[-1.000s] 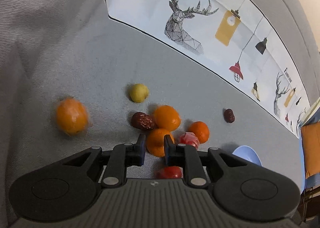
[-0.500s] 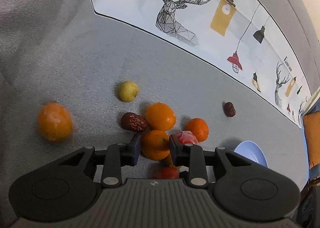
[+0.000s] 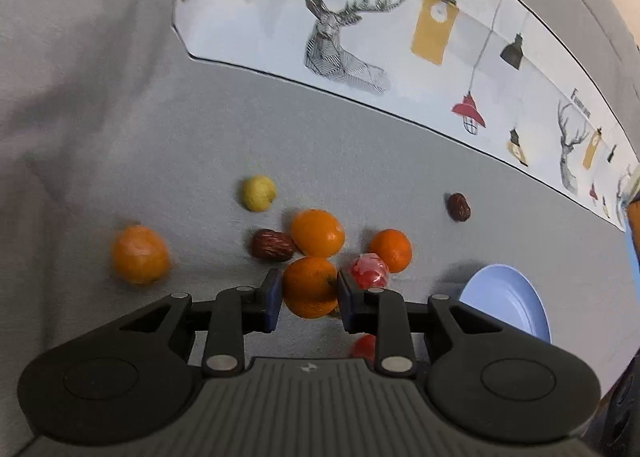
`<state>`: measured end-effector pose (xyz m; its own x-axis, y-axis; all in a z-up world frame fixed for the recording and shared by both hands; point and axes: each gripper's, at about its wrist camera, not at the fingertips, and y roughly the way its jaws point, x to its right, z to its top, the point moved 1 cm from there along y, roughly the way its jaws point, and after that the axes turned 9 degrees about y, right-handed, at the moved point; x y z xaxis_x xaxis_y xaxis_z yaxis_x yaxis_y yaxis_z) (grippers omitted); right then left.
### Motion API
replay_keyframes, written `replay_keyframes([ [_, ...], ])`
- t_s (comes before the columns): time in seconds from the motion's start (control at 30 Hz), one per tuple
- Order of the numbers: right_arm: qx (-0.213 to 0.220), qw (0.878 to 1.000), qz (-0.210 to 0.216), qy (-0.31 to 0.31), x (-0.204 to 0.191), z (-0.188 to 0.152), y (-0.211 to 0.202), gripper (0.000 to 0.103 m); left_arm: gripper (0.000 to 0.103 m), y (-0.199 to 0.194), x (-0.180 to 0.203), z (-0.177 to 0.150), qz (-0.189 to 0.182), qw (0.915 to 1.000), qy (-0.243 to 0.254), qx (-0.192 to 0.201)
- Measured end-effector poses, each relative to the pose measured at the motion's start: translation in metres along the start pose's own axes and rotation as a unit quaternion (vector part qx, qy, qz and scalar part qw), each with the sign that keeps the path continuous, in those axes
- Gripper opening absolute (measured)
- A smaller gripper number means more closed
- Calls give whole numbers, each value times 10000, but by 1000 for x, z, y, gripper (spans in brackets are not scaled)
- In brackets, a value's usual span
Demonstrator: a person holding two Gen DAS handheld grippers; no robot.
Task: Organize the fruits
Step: 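Grasp the red apple with the right gripper while the left gripper reaches an orange, then carry the red apple over the blue plate with the right gripper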
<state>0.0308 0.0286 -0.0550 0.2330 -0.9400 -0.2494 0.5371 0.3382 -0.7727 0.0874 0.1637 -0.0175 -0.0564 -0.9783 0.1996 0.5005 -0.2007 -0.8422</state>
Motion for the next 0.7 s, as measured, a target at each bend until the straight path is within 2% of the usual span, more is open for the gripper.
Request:
replay_keyframes([
  [0.13, -141, 9998, -96, -55, 3, -6, -5, 29, 31, -4, 0, -6, 151, 9994, -8, -315],
  [0.27, -460, 9986, -158, -189, 4, -17, -2, 29, 31, 1, 11, -14, 188, 9973, 291, -643],
  [0.33, -466, 9985, -154, -221, 5, -18, -2, 29, 32, 4, 16, -16, 314, 9957, 440, -749],
  [0.5, -447, 9987, -168, -195, 8, -19, -5, 29, 34, 10, 17, -17, 318, 9956, 373, -800],
  [0.7, -427, 9988, -147, -214, 8, -14, 1, 29, 39, 16, 25, -15, 311, 9945, 525, -853],
])
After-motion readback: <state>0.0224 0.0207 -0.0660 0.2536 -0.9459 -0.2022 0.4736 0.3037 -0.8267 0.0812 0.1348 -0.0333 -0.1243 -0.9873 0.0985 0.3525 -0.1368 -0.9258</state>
